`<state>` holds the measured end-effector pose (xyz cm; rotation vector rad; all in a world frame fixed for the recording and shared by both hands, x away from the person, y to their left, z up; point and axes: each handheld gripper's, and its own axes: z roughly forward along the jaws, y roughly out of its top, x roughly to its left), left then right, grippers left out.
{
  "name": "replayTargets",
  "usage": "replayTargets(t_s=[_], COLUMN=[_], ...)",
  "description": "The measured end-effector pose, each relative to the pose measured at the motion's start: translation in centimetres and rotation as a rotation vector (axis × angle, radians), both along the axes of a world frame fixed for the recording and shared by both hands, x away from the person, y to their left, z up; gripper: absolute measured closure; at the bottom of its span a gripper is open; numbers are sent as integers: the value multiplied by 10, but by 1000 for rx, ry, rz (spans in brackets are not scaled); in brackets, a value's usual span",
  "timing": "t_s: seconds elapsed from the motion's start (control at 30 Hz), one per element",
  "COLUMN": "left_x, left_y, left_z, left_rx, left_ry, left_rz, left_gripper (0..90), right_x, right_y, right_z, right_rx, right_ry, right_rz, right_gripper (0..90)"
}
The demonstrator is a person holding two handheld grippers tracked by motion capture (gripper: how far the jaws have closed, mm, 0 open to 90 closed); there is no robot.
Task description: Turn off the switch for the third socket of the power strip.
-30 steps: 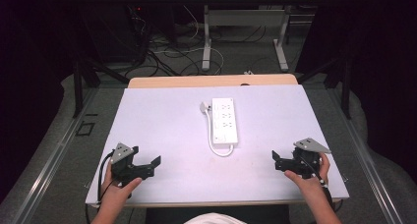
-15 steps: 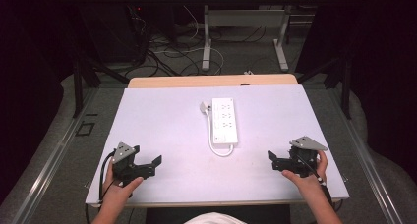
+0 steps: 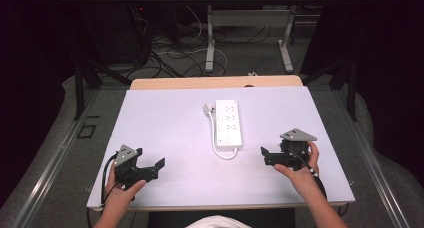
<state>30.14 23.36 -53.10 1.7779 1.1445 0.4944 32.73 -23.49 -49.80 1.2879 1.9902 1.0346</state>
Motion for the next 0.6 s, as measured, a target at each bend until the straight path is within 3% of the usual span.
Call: replayTargets(t_s=[0.23, 0.6], left_x=[-1, -3], left_y=[1, 2], left_z=[0, 0], left_rx=[1, 1], left_ry=[2, 2], left_rz=[0, 4], left_gripper=[45, 48], right_x=[12, 28], right_y=[20, 36], right_z=[15, 32], right_rx=[-20, -34], right_ry=[10, 3], right_rz=[52, 104], right_gripper=[43, 63])
